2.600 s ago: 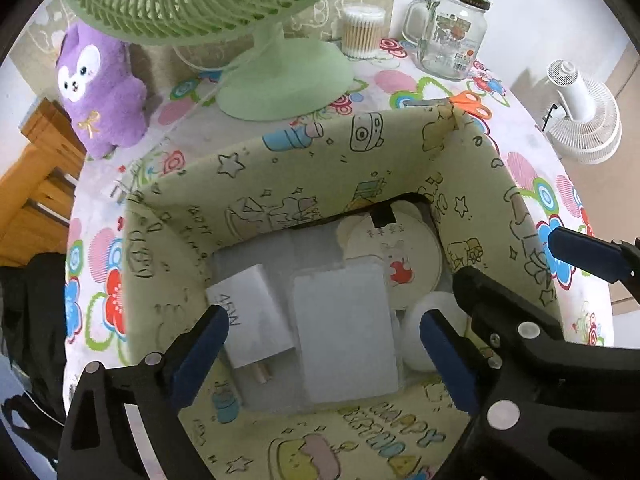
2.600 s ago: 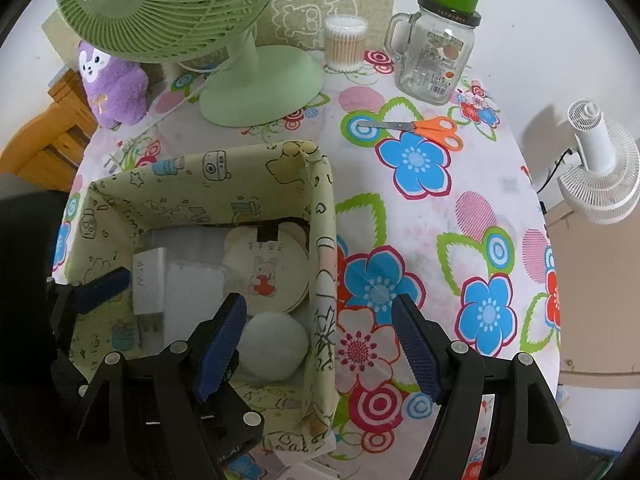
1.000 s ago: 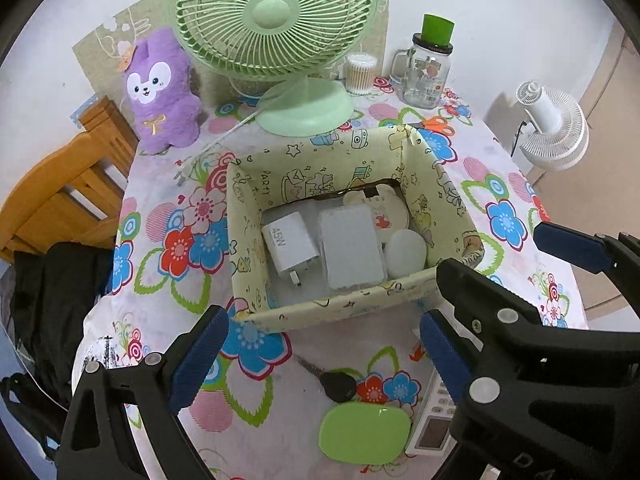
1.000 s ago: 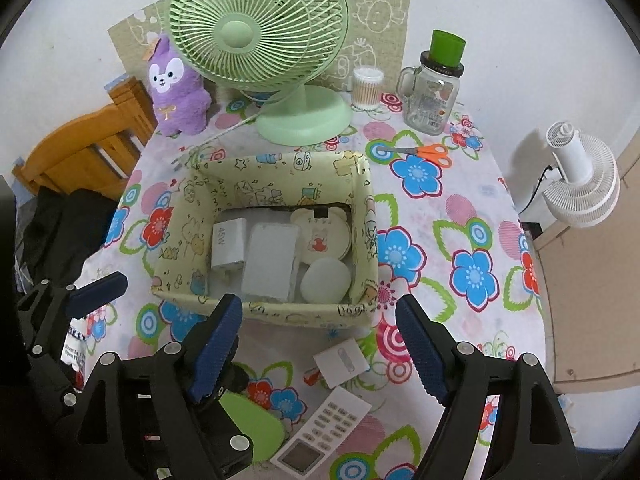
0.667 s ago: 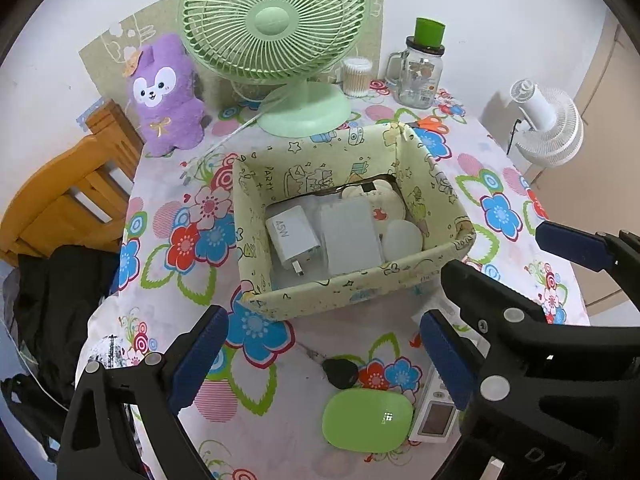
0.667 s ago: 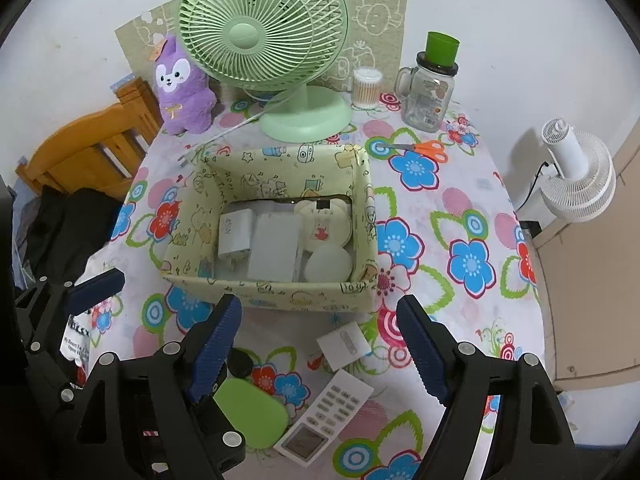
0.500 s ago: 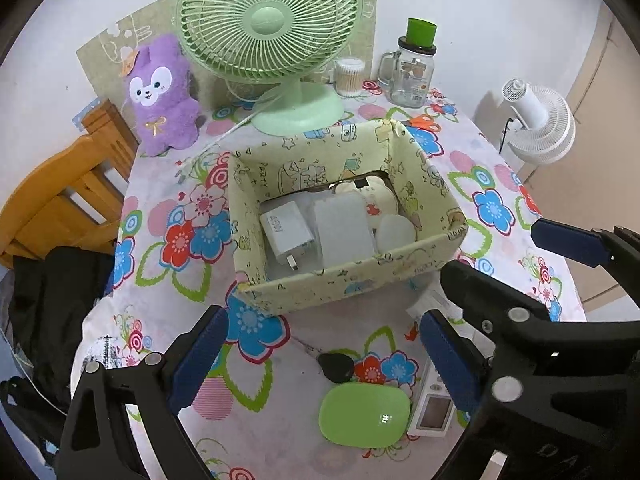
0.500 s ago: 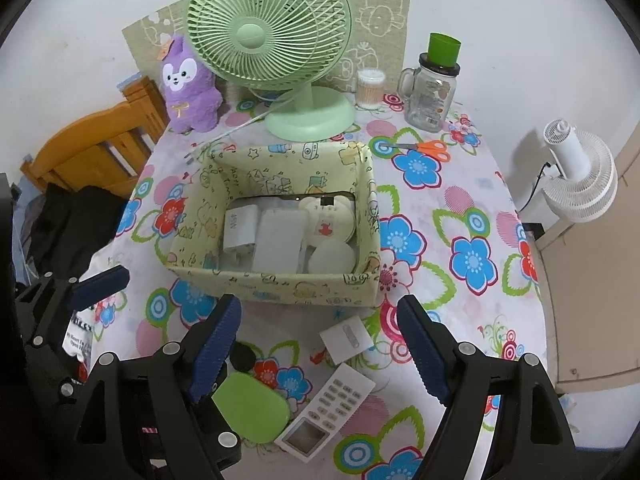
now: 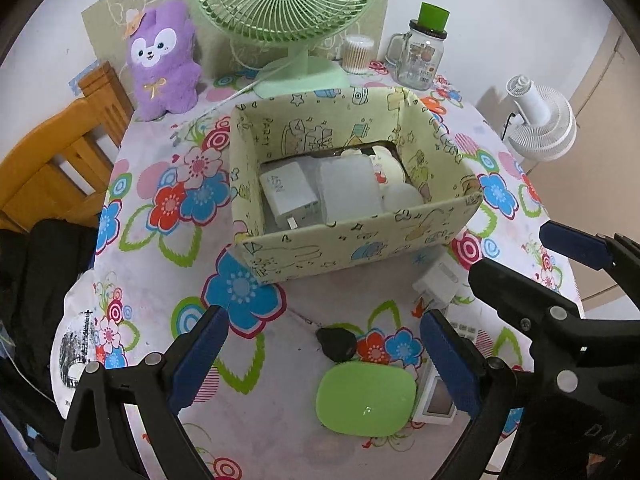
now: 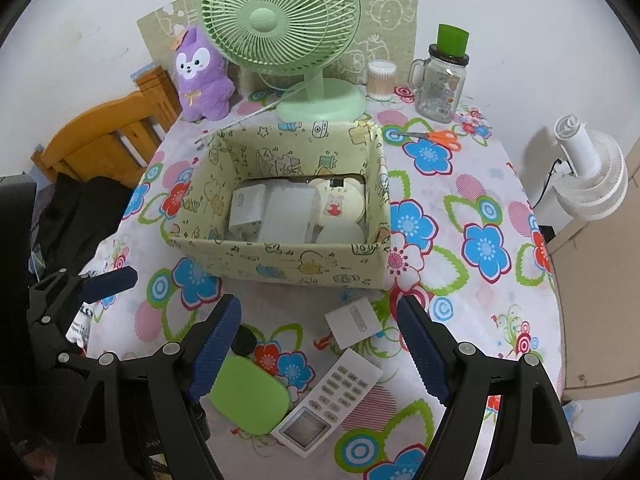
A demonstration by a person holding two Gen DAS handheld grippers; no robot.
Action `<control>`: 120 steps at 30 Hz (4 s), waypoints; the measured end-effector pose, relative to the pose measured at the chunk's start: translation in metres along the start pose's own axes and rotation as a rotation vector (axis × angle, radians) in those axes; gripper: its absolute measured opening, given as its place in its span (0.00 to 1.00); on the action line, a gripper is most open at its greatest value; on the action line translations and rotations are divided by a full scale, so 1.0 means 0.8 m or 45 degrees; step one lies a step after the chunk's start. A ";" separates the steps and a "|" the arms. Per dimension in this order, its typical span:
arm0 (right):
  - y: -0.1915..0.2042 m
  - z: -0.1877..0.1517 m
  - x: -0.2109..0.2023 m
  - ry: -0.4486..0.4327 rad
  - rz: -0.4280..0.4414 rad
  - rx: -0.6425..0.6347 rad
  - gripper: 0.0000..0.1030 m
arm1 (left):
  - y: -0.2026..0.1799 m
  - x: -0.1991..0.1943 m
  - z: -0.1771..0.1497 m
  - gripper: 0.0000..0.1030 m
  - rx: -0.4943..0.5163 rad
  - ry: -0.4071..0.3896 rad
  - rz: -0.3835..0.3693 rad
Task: Organize rigid objects
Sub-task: 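Withdraw both tools from the box toward the remaining items on the table, then close the left gripper on the black key fob while the right tool approaches the white charger, then lift the black key fob with the left tool while the right gripper closes on the white charger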
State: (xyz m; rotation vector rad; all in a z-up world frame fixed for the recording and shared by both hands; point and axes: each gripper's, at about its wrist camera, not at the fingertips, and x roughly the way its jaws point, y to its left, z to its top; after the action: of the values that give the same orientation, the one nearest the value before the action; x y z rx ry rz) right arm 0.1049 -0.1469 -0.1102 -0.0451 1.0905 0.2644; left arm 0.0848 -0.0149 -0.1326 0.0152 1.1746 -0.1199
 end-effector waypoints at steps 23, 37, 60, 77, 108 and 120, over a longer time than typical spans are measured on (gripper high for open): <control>-0.014 -0.037 0.068 0.106 -0.009 0.028 0.80 | 0.012 0.074 -0.032 0.95 -0.050 0.121 0.007; -0.032 -0.049 0.106 0.181 -0.024 0.043 0.80 | 0.008 0.119 -0.044 0.89 -0.091 0.199 0.031; -0.049 -0.048 0.146 0.257 -0.033 0.029 0.80 | -0.023 0.115 -0.060 0.64 -0.099 0.177 0.107; -0.072 -0.014 0.186 0.277 0.009 0.028 0.80 | -0.027 0.122 -0.028 0.34 -0.135 0.196 0.052; -0.010 -0.033 0.174 0.226 -0.041 0.026 0.61 | 0.000 0.096 -0.049 0.34 -0.175 0.165 0.037; -0.001 -0.061 0.122 0.192 -0.055 0.088 0.61 | 0.016 0.064 -0.039 0.34 -0.137 0.123 -0.002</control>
State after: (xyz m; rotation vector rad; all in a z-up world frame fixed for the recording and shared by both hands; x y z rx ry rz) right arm 0.1047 -0.1369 -0.2189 -0.0277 1.2467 0.1864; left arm 0.0769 -0.0040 -0.1926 -0.0756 1.2766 -0.0578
